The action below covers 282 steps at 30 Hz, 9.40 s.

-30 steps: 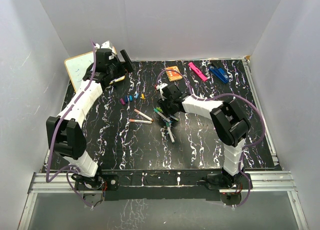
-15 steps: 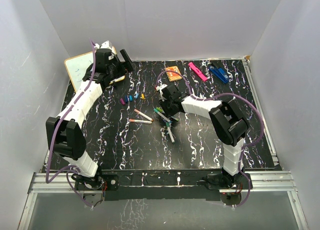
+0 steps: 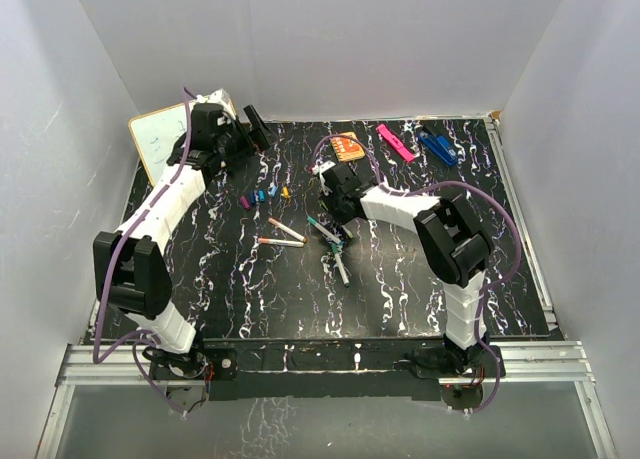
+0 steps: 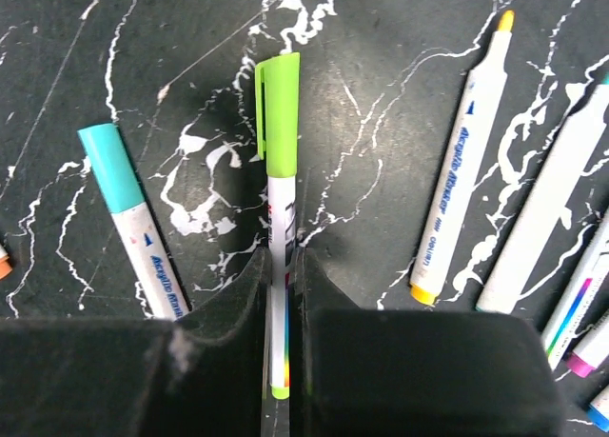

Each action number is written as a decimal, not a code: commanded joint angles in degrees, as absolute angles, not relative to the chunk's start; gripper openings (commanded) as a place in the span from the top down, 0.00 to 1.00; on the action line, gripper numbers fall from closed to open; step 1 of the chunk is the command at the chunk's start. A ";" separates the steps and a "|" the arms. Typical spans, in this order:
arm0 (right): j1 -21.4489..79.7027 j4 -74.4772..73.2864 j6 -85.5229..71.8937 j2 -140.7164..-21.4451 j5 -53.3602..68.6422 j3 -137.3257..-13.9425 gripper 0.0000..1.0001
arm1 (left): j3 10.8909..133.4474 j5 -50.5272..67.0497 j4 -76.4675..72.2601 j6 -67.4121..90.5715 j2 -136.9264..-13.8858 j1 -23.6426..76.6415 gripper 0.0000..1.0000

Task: Open the pen caps

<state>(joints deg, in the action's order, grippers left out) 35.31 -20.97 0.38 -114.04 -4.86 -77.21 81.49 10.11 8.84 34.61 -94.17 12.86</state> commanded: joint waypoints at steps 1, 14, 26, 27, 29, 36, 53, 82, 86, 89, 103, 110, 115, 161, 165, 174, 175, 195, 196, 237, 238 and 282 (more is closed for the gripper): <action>34.80 -18.16 0.86 -111.26 -7.38 -80.48 1.00 | 77.27 18.23 4.30 39.49 -92.58 12.65 0.06; 34.78 -16.06 -3.65 -104.61 -1.37 -84.79 1.00 | 74.65 27.97 -2.53 45.67 -97.33 13.89 0.13; 34.79 -16.35 -6.63 -103.13 3.09 -87.53 1.00 | 75.17 27.85 -3.76 45.86 -100.27 17.42 0.14; 34.80 -16.30 -6.79 -102.99 3.34 -87.61 1.00 | 75.07 27.66 -4.05 46.04 -100.47 17.70 0.14; 34.80 -16.34 -6.96 -102.72 3.56 -87.86 1.00 | 75.15 27.76 -4.41 46.22 -101.01 18.12 0.14; 34.80 -15.90 -7.35 -101.31 4.52 -87.89 1.00 | 75.59 27.51 -4.36 46.03 -102.45 18.85 0.16; 34.80 -14.89 -6.59 -98.15 9.58 -86.30 1.00 | 76.73 27.06 -7.35 48.09 -103.81 19.12 0.36; 34.80 -15.55 -6.24 -99.05 12.46 -85.43 1.00 | 76.22 27.41 -9.12 49.20 -103.85 19.51 1.00; 34.76 -15.96 -6.37 -99.39 12.39 -85.75 0.65 | 76.19 28.05 -9.40 49.31 -103.79 19.51 1.00; 34.78 -15.77 -6.54 -99.40 12.35 -85.91 0.48 | 76.25 28.66 -9.52 49.31 -103.67 19.51 1.00; 34.80 -15.53 -7.43 -103.17 12.74 -88.13 0.47 | 76.37 29.96 -10.42 48.92 -103.01 21.30 1.00; 34.76 -15.29 -7.56 -103.86 12.56 -89.16 0.64 | 75.69 29.29 -9.98 48.52 -102.79 22.43 1.00; 34.76 -15.29 -7.73 -103.99 12.23 -89.34 0.84 | 75.79 28.80 -9.42 48.07 -102.74 22.85 1.00; 31.37 -18.73 0.51 -119.55 -7.63 -92.04 1.00 | 80.17 22.04 12.19 35.45 -102.40 13.43 1.00; 31.23 -18.72 0.60 -120.85 -7.08 -92.66 1.00 | 80.31 22.78 12.34 35.25 -103.21 13.58 1.00; 30.70 -19.30 0.37 -123.23 -5.43 -94.17 1.00 | 83.44 22.63 14.58 34.35 -106.06 14.51 1.00; 30.68 -19.32 0.31 -123.43 -5.28 -94.21 1.00 | 83.83 22.48 14.85 34.29 -106.35 14.65 1.00; 30.14 -19.82 -0.88 -123.27 -2.22 -93.90 0.63 | 92.81 18.14 20.96 30.00 -114.13 18.23 1.00; 30.12 -19.77 -0.81 -123.00 -2.39 -93.95 0.62 | 93.77 17.59 21.73 29.59 -114.74 18.41 1.00; 32.60 -18.19 -2.82 -95.76 3.85 -75.57 0.43 | 109.92 6.24 32.08 27.02 -133.44 21.62 1.00; 32.80 -18.19 -2.74 -95.94 4.03 -75.41 0.43 | 109.88 6.24 32.08 26.99 -133.44 21.67 1.00; 38.68 -20.44 -2.94 -112.10 0.88 -77.80 0.46 | 73.36 18.01 3.78 35.29 -90.62 13.92 0.02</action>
<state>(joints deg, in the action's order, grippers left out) 38.30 -21.28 -2.28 -111.55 2.04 -74.19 74.41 14.04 5.26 34.35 -91.64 14.04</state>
